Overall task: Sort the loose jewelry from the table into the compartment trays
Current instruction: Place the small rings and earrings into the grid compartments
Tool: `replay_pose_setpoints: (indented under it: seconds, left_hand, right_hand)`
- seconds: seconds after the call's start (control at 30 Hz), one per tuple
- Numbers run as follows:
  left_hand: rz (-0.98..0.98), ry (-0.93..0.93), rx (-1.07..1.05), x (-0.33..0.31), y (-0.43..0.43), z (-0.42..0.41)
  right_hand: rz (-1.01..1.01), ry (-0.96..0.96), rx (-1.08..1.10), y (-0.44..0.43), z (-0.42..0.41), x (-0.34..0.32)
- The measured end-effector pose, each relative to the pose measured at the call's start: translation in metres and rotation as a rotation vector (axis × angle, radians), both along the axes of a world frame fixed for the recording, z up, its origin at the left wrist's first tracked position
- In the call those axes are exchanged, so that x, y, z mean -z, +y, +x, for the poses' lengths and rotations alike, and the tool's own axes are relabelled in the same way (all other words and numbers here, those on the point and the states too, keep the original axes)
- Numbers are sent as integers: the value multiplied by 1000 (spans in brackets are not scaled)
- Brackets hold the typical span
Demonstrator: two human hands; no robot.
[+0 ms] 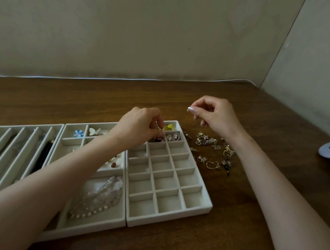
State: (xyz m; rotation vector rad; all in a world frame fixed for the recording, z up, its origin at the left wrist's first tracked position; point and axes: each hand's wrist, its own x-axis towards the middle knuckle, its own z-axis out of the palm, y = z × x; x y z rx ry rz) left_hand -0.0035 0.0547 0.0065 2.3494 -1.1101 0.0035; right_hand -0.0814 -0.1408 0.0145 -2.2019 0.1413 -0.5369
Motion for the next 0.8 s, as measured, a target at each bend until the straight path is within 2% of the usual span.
replay_pose_setpoints:
  seconds: [0.2,0.37,0.5,0.67,0.8]
  left_hand:
    - [58,-82,-16,2,-1,-2]
    - [116,-164,-6,1,0,-2]
    - [159,-163,-32,0,-1,-3]
    - [211,-229,-31,2,-2,-2]
    - [162,-270,-13,5,-2,-2]
  right_hand:
    - [-159,60,73,-11,-5,-5]
    - [-267,242,68,-26,-7,-6]
    - [-326,358,77,-31,-8,-5]
    - [-367,401,64,-26,-7,-2]
    - [-426,413,76,-20,-5,2]
